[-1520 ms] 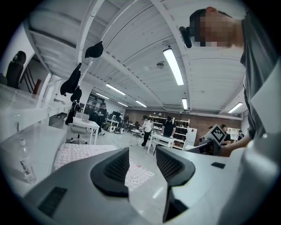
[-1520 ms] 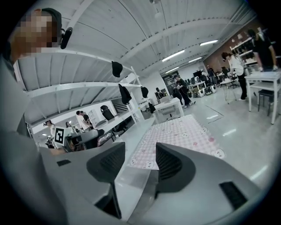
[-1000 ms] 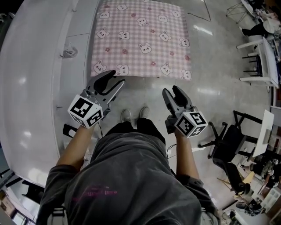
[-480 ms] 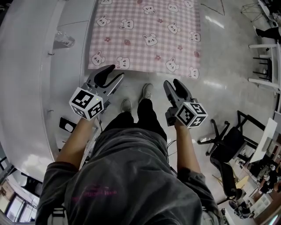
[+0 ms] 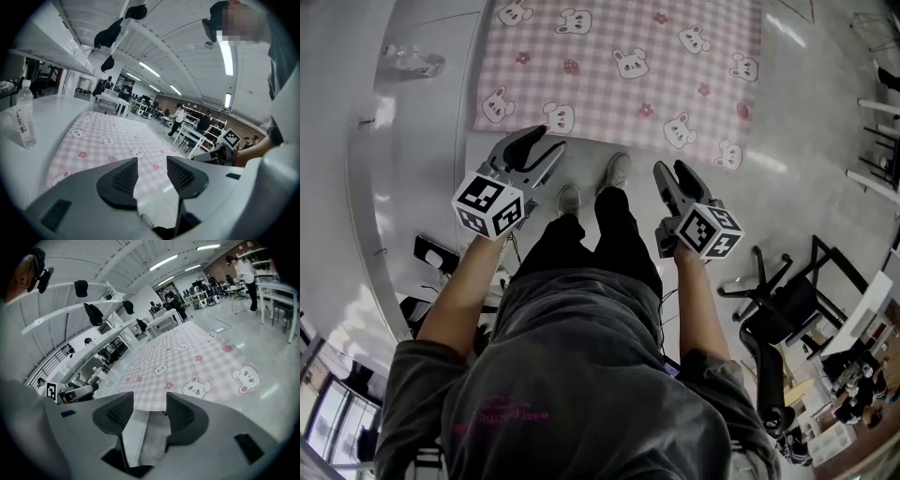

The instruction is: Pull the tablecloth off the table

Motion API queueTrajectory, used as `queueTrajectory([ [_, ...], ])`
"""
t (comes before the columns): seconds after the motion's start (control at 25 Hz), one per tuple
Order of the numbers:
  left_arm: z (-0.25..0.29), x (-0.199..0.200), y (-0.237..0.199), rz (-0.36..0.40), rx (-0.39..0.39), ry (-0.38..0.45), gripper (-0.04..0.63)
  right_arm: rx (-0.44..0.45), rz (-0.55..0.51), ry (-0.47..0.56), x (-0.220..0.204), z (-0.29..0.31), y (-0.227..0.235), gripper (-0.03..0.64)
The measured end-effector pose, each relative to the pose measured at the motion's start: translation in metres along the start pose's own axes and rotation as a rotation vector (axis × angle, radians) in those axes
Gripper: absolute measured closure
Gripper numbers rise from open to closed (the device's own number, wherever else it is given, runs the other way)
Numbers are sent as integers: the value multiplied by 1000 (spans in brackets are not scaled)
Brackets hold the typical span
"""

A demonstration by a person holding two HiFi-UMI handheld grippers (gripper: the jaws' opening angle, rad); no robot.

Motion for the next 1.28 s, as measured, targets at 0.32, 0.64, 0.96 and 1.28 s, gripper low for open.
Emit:
queueTrajectory([
  [0.32, 31, -51, -15, -49, 47, -90, 405, -13, 47, -78, -24, 29, 43, 405],
  [0.64, 44, -101, -36, -80, 87, -167, 403, -25, 108, -104, -51, 47, 70, 405],
  [0.96, 59, -132, -52, -155, 107, -202, 403, -17, 162, -109, -66, 60, 93, 405],
  [1.28, 66, -146, -61, -258, 102, -190, 399, 36, 195, -73, -64, 66, 101, 405],
])
Point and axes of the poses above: the fingertips, and each gripper's own axes: z forward along the fingers, y to its right, x out of its top, the point moved 7 cm from there along -z, backward along the fingers, and after that the axes turned 7 degrees about x, right-handed, at the moved point
